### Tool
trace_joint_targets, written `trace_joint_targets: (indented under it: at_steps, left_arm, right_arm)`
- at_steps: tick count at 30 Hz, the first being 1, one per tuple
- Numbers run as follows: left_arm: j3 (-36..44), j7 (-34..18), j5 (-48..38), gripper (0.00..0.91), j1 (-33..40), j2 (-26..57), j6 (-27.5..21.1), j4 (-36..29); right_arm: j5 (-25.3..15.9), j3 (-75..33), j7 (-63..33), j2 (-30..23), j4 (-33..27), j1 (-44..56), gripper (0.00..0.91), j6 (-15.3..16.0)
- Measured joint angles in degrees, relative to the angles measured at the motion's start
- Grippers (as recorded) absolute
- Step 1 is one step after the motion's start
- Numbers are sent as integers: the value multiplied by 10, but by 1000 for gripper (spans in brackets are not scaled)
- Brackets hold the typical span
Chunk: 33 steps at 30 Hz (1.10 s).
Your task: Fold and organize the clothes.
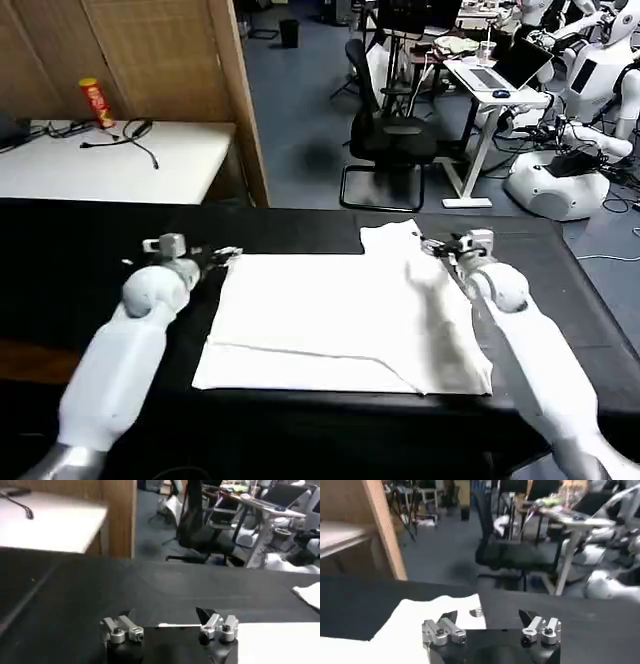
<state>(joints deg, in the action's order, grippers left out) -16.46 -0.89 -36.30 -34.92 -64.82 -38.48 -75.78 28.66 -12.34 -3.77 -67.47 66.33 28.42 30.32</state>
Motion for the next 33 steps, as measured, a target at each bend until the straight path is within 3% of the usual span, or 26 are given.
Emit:
trace_joint_targets:
  at_steps: [4,5,7,9,10,11,12,14,15,18,23,33]
  left_arm:
    - [4,3,3,878,10,-9,-1,26]
    - [5,4,3,702,10,-10,-2,30]
    - [5,7,3,205,11,-13,-6,34]
    - [5,8,3,107,10,-13,-11,34]
    - [5,9,3,78,8,-13,-12,34]
    - [6,10,3,20,6,-13,-11,34]
    - [6,11,3,0,4,-13,-11,33]
    - [5,12,3,0,1,-12,-10,31]
    - [5,12,3,0,0,-12,-9,31]
    - [4,12,3,0,-1,-12,-9,32]
    - [4,14,1,0,-4,-10,-14,25]
    - [1,10,4,0,-3,-8,-7,9]
  right_arm:
    - [-1,1,-1,-17,-41,-17,878,10]
    - [-1,1,-2,-20,-46,-18,878,13]
    - [-1,2,-3,-23,-54,-21,878,14]
    - [-1,2,-3,-24,-59,-22,868,15]
    - [-1,2,-3,-25,-62,-23,819,15]
    - [-1,2,-3,-26,-64,-23,653,14]
    - [-1,2,-3,-27,-67,-24,497,14]
    - [-1,2,0,-30,-72,-25,273,12]
    - [-3,2,1,-33,-75,-25,107,10]
    - [-8,0,5,-37,-81,-26,29,9]
    - [-9,0,9,-38,-77,-24,0,4]
    - [-19,-15,52,-20,-39,-1,0,-62]
